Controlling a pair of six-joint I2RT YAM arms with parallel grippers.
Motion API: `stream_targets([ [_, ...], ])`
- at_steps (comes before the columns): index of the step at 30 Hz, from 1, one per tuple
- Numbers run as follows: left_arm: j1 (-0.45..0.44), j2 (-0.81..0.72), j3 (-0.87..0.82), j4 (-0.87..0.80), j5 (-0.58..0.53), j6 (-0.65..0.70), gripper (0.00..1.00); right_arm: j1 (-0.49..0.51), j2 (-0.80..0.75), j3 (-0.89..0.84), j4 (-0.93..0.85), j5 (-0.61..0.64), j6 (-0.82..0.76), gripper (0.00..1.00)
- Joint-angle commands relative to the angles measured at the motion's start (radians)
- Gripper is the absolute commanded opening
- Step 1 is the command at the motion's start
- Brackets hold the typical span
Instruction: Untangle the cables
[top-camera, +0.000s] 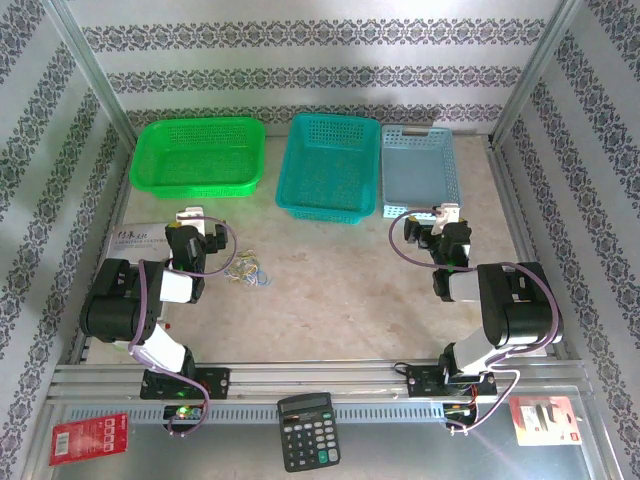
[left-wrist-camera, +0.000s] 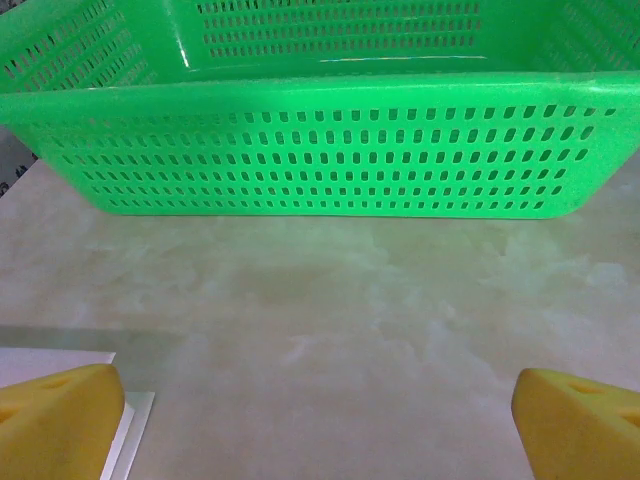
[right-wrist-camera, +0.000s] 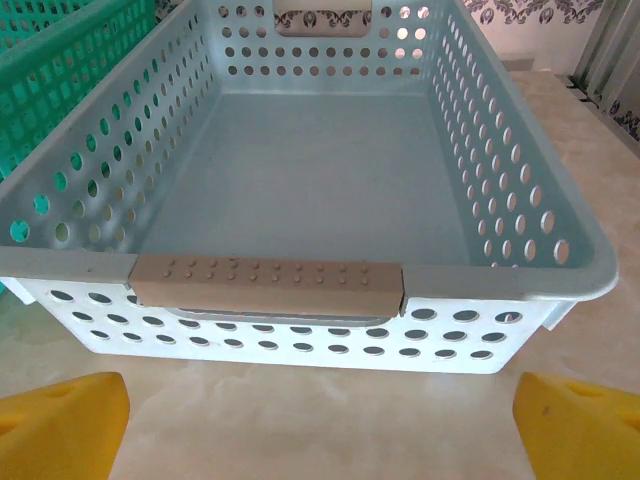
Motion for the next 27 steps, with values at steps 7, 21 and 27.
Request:
stream_targets([
  [7,-0.01,0.001,-0.007,0.042,-0.009,-0.017,1.0,0.002,-0.018,0.016,0.012,-0.013,-0.015,0.98],
  [21,-0.009,0.0,-0.006,0.04,-0.01,-0.018,1.0,-0.009,-0.018,0.016,0.012,-0.02,-0.002,0.98],
  [27,-0.01,0.001,-0.005,0.041,-0.01,-0.017,1.0,-0.016,-0.018,0.014,0.016,-0.035,0.004,0.98],
])
